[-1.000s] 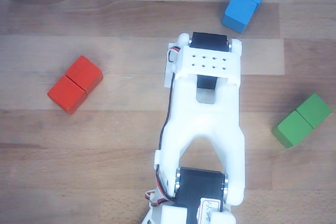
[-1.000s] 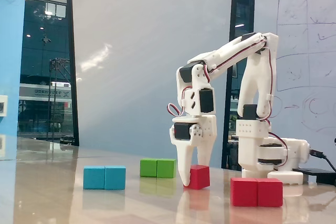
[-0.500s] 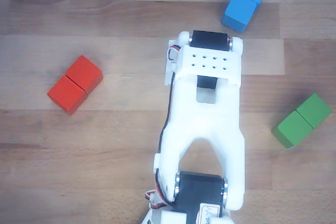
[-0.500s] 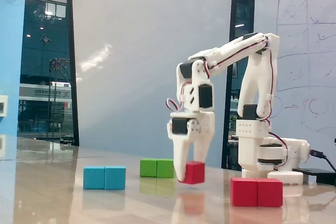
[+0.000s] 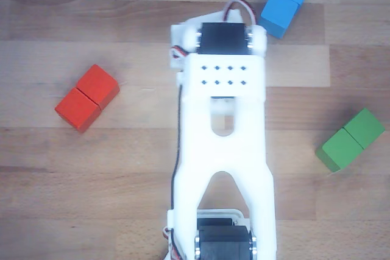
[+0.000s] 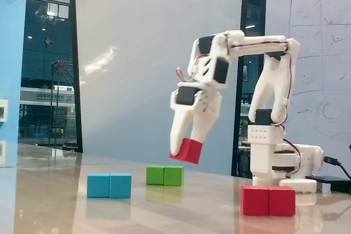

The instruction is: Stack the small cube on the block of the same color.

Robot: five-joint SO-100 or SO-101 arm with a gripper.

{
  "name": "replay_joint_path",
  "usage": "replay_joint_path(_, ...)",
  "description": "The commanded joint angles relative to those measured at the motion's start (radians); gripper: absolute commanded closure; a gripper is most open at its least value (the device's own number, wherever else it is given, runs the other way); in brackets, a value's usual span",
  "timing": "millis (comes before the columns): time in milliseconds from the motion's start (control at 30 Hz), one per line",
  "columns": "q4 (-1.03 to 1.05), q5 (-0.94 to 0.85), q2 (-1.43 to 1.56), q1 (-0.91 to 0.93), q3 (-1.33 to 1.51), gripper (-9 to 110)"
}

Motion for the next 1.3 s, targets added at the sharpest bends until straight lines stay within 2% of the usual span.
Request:
replay_joint_path(0,0.008,0.008,0.077,-0.107,-0.143,91)
replay_joint_path(267,0.008,0.006,0.077,-0.253,-0.282,91)
replay_joint_path(733,0.064,0.003,0.077,-0.485,-0.290,91)
replay_joint_path(967,0.179,-0.003,0.063,-0.534,-0.288,91)
replay_joint_path(1267,0.193,0.006,0.055,-0.588,-0.288,91)
